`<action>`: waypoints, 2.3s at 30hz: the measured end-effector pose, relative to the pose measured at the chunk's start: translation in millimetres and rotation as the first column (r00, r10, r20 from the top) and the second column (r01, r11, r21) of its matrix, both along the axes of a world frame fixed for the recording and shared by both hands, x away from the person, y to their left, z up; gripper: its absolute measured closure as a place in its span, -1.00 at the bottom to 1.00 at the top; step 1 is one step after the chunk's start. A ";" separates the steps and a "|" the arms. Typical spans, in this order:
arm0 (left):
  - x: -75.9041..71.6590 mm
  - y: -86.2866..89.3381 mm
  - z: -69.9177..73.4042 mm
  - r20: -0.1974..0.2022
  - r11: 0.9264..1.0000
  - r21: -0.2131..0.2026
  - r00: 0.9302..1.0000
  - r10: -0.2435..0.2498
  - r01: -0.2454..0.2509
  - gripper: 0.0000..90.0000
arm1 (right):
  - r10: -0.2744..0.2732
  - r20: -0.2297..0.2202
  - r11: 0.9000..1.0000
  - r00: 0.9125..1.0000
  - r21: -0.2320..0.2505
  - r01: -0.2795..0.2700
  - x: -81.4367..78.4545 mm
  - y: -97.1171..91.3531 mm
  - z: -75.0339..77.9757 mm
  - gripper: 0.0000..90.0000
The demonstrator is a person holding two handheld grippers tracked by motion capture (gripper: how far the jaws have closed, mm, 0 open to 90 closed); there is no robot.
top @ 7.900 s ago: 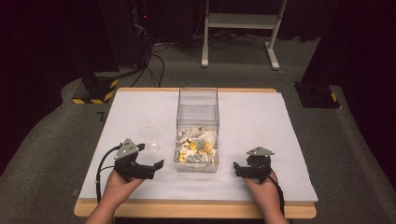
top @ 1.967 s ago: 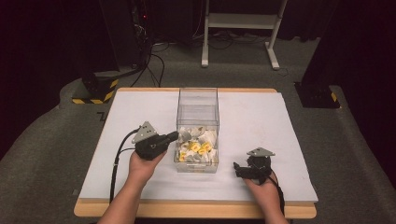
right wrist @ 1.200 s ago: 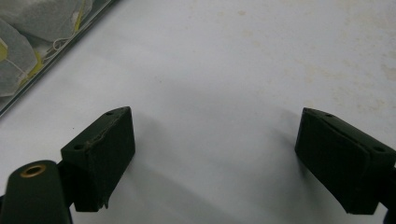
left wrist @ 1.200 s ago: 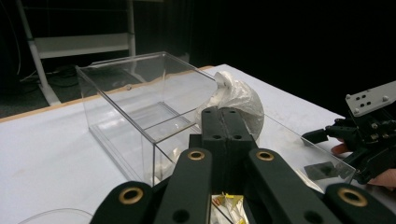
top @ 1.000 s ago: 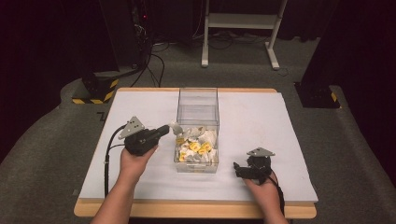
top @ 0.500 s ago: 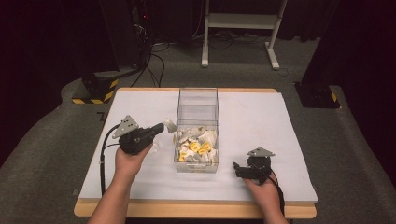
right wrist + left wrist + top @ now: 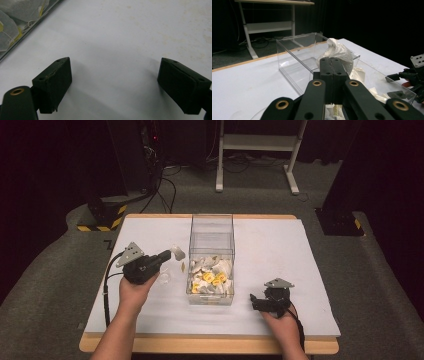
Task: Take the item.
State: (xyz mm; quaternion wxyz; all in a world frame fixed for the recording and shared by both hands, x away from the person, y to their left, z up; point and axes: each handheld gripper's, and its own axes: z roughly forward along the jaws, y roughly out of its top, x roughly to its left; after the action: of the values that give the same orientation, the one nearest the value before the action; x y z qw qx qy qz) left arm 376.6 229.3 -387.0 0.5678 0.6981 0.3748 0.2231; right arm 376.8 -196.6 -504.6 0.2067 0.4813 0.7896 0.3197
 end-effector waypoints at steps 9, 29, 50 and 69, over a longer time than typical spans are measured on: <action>3.2 6.1 -1.7 -0.005 1.000 0.010 1.000 0.021 -0.021 1.00 | 0.000 0.000 1.000 1.000 0.000 0.000 0.0 0.0 0.0 -0.73; 6.2 23.2 -1.1 -0.003 0.998 0.015 0.998 0.066 -0.066 1.00 | 0.000 0.000 1.000 1.000 0.000 0.000 0.0 -0.1 0.0 -0.73; 6.6 48.8 -3.8 -0.012 0.992 0.027 0.992 0.124 -0.123 1.00 | 0.000 0.000 1.000 1.000 0.002 0.000 0.0 -0.1 -0.1 -0.73; 12.9 49.1 -26.5 -0.064 0.986 0.085 0.986 0.152 -0.147 1.00 | 0.000 0.000 1.000 1.000 0.002 0.000 0.0 -0.1 -0.1 -0.73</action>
State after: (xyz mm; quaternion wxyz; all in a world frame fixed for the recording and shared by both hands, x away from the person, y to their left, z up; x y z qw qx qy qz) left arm 389.6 278.4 -413.5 0.5076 0.6976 0.4365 0.2553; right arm 376.8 -196.7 -504.7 0.2062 0.4814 0.7893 0.3204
